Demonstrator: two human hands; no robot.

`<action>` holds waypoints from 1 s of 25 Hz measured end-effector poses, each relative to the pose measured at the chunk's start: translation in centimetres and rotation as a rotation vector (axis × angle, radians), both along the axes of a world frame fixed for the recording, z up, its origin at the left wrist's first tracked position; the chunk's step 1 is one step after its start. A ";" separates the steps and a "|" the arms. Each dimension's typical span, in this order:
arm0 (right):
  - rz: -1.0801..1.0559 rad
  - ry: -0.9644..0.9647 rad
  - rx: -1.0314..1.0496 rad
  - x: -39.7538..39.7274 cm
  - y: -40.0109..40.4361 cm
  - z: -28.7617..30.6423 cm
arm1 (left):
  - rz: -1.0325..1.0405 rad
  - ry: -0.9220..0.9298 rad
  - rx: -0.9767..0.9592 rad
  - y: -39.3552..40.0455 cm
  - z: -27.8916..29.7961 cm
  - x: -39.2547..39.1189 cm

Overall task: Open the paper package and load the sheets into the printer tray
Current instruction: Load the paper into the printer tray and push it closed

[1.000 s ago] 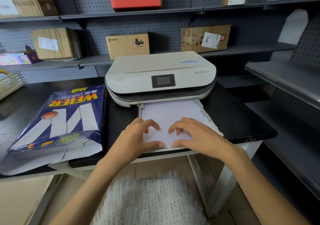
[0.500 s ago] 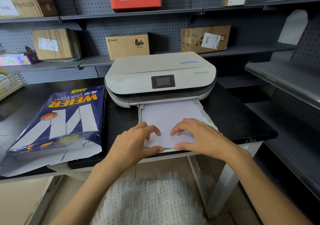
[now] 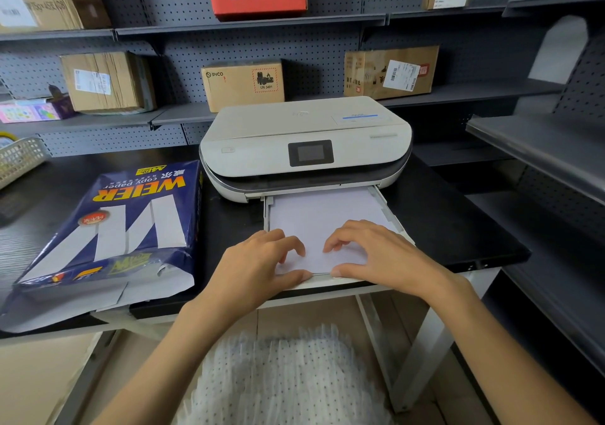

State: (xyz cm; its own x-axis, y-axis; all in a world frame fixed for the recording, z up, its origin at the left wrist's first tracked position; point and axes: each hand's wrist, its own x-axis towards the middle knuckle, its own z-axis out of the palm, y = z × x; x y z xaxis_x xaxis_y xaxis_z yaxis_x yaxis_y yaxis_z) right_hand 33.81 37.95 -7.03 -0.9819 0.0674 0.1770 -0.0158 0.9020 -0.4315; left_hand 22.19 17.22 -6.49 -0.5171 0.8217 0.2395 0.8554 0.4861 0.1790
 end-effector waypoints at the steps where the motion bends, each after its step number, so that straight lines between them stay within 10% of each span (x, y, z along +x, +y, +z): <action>1: -0.001 0.004 0.004 0.0 0.0 0.0 | -0.006 0.001 0.002 0.1 -0.1 0.0; 25: -0.010 -0.008 -0.090 -1.4 0.9 -0.7 | -0.050 -0.287 0.064 1.5 -1.2 -1.9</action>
State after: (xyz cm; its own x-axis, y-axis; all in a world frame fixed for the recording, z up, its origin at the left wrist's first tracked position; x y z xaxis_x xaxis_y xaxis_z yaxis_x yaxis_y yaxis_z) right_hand 32.40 38.83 -7.68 -0.9825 0.0930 0.1615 -0.0027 0.8594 -0.5113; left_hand 20.29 18.70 -7.71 -0.5308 0.8356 0.1414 0.7878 0.4249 0.4460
